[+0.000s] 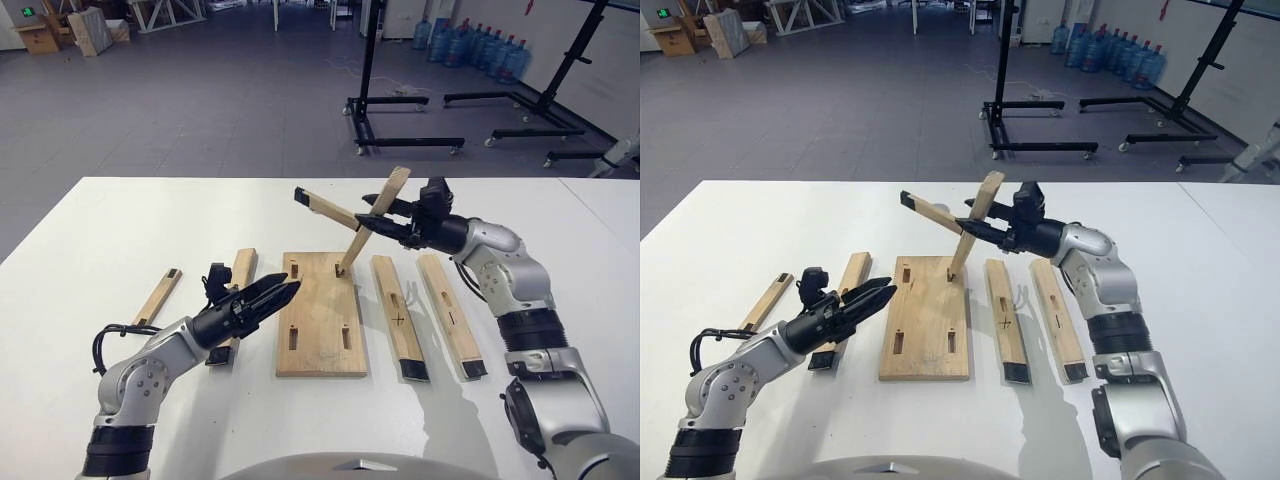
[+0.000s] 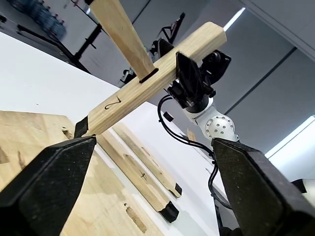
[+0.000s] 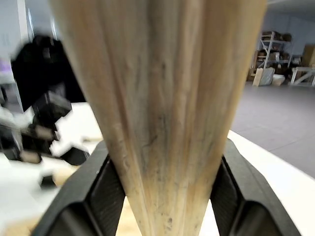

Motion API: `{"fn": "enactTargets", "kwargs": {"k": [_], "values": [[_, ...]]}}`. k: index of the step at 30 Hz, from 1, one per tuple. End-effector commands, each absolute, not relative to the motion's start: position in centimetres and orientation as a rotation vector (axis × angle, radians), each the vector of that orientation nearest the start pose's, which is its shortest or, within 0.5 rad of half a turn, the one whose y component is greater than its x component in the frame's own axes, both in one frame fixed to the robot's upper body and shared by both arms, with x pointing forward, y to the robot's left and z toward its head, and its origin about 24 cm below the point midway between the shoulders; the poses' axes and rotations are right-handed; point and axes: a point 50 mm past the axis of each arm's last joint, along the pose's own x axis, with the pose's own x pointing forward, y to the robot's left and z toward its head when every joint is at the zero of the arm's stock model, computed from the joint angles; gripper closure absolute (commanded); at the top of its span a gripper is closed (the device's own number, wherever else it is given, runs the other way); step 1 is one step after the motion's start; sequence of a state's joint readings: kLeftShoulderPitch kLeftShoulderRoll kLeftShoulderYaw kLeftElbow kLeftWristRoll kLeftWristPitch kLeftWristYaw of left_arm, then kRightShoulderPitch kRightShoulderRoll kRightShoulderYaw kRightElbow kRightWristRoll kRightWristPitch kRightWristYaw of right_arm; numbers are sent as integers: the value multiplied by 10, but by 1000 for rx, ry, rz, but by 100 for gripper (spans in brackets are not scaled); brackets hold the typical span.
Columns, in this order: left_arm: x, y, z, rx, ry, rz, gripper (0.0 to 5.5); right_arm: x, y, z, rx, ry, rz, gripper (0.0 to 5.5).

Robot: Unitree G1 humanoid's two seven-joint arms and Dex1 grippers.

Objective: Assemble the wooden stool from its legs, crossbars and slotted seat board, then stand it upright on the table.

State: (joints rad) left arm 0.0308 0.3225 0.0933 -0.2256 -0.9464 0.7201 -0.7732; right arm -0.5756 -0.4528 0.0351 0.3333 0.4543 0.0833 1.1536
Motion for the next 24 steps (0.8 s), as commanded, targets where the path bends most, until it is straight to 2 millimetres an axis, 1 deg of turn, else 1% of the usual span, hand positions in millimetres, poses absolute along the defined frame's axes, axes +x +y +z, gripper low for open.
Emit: {"fn": "enactTargets", "kwargs": {"k": [1,3,6,9,12,15,17,20,24], "values": [[219,159,72,-699,247,-953,120,332,-154,151,-198,-206,1300,340],[219,160,72,-688,250,-950,120,332,-151,151,-203,-225,1353,340],[219,162,69,-666,267,-937,120,329,-151,146,-200,-208,1417,340],[219,163,69,-655,276,-931,120,325,-156,138,-243,-152,1469,340],[217,160,62,-601,329,-933,120,326,-161,135,-286,-114,1500,340],[213,151,47,-457,433,-938,120,330,-163,147,-330,-137,1508,340],[214,145,43,-409,453,-945,120,331,-163,152,-333,-133,1539,340],[217,143,38,-342,479,-931,120,331,-162,155,-322,-125,1567,341],[219,140,29,-199,576,-927,120,329,-160,153,-333,-102,1591,341]]}}
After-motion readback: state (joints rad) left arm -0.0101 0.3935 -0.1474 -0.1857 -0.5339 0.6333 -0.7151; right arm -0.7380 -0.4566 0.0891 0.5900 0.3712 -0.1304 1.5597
